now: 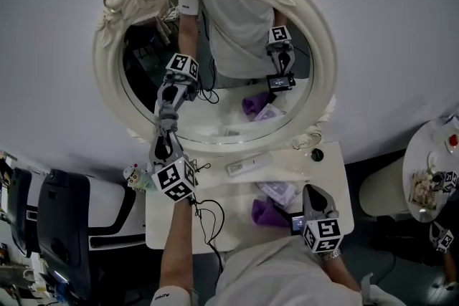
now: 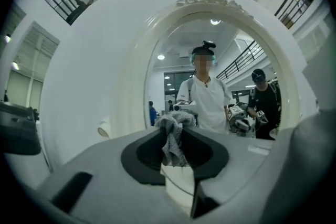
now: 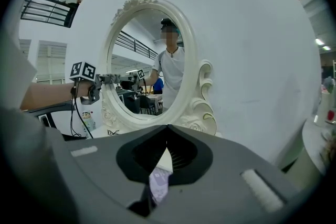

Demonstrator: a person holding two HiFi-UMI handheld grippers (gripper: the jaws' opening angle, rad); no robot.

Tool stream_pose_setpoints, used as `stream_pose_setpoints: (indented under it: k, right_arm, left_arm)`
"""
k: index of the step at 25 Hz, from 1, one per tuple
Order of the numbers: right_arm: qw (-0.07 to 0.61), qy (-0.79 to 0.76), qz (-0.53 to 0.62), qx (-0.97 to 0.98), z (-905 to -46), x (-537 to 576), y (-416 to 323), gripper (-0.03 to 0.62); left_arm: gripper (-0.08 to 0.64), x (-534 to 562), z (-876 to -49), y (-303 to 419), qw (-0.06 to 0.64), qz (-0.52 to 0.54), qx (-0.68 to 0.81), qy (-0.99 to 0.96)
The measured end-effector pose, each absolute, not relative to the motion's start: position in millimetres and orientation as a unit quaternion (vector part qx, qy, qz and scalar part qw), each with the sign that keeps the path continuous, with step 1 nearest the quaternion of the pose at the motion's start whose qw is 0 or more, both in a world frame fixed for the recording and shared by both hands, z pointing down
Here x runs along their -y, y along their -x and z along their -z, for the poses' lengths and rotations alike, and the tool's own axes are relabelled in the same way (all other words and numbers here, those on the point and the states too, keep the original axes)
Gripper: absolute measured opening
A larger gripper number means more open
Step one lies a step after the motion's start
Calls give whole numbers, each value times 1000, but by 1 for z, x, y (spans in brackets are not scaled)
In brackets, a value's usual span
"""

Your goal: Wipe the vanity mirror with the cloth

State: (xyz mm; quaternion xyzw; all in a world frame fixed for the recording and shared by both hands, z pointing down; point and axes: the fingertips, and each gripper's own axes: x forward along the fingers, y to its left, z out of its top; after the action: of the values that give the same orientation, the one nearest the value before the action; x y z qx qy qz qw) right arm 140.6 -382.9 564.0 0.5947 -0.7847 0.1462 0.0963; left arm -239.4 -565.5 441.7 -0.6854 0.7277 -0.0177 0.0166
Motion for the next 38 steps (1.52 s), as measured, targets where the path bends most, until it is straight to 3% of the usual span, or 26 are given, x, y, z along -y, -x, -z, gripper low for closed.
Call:
stream_pose_setpoints:
  k: [11, 16, 22, 38]
  right_arm:
    - [79, -626, -160, 759, -564, 372, -167, 8]
    - [68, -651, -169, 737, -567, 364, -189, 8]
    - [65, -654, -173, 733, -570, 365, -196, 8]
    - [85, -588, -152, 789, -565, 380, -141, 8]
  left_arm:
    - [78, 565, -454, -39, 19, 20, -534, 845]
    - [78, 566, -470, -89, 2, 27, -509, 860]
    - [78, 574, -480, -52, -7, 29, -542, 840]
    - [78, 579, -494, 203, 22, 65, -713, 698]
